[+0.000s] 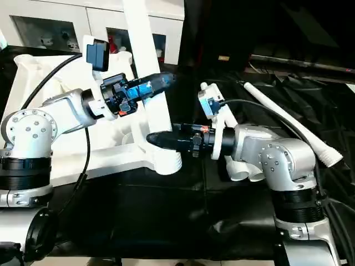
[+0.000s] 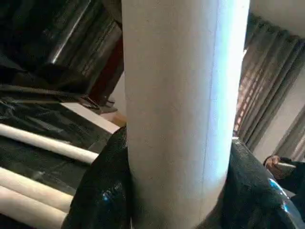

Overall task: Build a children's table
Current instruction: Pick table leg

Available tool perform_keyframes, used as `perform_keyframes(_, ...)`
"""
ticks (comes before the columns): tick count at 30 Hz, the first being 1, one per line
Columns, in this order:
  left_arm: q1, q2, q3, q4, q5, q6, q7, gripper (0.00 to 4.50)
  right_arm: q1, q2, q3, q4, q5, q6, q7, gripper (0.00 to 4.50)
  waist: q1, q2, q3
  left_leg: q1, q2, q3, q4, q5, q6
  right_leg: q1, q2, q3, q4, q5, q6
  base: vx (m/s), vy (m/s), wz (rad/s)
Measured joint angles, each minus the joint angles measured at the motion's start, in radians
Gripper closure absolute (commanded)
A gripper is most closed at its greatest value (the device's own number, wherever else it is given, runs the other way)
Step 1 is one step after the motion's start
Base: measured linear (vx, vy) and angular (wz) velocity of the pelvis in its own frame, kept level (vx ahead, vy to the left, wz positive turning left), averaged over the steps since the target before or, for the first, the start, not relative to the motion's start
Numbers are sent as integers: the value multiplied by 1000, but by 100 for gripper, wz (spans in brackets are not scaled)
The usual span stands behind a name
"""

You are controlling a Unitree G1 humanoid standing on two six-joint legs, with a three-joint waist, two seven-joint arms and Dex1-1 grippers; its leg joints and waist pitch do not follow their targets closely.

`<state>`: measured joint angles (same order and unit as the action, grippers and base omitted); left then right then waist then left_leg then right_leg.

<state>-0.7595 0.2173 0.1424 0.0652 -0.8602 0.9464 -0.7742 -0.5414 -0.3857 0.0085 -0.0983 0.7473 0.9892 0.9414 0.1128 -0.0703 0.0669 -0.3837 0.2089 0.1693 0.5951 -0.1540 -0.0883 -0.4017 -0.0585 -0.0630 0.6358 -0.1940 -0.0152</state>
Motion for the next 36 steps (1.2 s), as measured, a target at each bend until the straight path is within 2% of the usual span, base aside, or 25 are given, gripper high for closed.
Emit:
perform_keyframes(1,0,-3,-1,0,8,-12,4,262,0,5,0,0,-3,-8,-9,259,0,0,0,0,0,0,0,0,0,0,0,0,0,0,0,0,0,0)
perform_keyframes(2,0,-9,0,0,12,-21,13,206,0,11,0,1,-9,-17,-18,259,0,0,0,0,0,0,0,0,0,0,0,0,0,0,0,0,0,0)
perform_keyframes(3,0,-12,1,-1,15,-25,27,192,0,14,0,1,-16,-22,-27,259,1,0,0,0,0,0,0,0,0,0,0,0,0,0,0,0,0,0)
perform_keyframes(7,0,-37,-3,-8,63,-42,128,171,-3,34,17,12,-79,-58,-95,259,-1,0,0,0,0,0,1,0,0,0,0,0,0,1,0,0,0,0)
perform_keyframes(8,0,-46,-1,-17,80,-43,174,151,-4,37,20,20,-92,-64,-113,259,-1,0,0,0,0,0,1,0,0,0,0,0,0,1,0,0,0,0)
perform_keyframes(10,1,-59,-3,-32,106,-43,237,148,-5,50,21,29,-114,-79,-140,259,-2,0,0,0,0,0,1,0,0,0,0,0,0,1,0,0,0,0)
perform_keyframes(11,2,-64,-5,-48,122,-43,269,178,-6,60,22,32,-122,-89,-156,259,-3,0,0,0,0,0,1,0,0,0,0,0,0,1,0,0,0,0)
perform_keyframes(14,3,-80,-17,-91,158,-43,336,184,-8,65,26,33,-132,-102,-176,259,-2,0,0,0,0,0,1,0,0,0,0,0,0,1,0,0,0,0)
perform_keyframes(18,3,-106,-30,-101,202,-62,412,226,-9,82,33,35,-142,-106,-198,259,-3,0,0,0,0,0,1,0,0,0,0,0,-1,1,1,0,0,0)
perform_keyframes(26,3,-140,-18,-101,200,-62,473,257,-10,84,38,46,-158,-125,-209,260,-4,0,0,-1,0,0,1,0,0,0,0,0,-1,2,2,0,0,0)
perform_keyframes(27,3,-140,-17,-101,198,-61,474,259,-10,83,39,46,-160,-128,-209,204,-4,0,0,-1,0,0,1,0,0,0,0,0,-1,2,2,0,0,0)
perform_keyframes(31,8,-132,-19,-112,194,-60,459,260,-11,83,42,45,-157,-127,-197,187,-4,0,0,-1,0,0,1,0,0,0,0,0,-1,2,2,0,0,0)
perform_keyframes(32,9,-124,-22,-114,189,-59,449,261,-11,83,42,44,-152,-124,-190,158,-4,0,0,-1,0,0,1,0,0,0,0,0,-1,2,2,0,0,0)
perform_keyframes(33,9,-120,-24,-116,189,-59,441,261,-11,81,42,43,-151,-123,-188,158,-4,0,0,-1,0,0,1,0,0,0,0,0,-1,2,2,0,0,0)
perform_keyframes(36,19,-70,-54,-132,182,-56,350,261,-13,42,47,42,-138,-101,-146,148,-2,0,0,-1,0,0,1,0,0,0,0,0,-2,2,2,0,0,0)
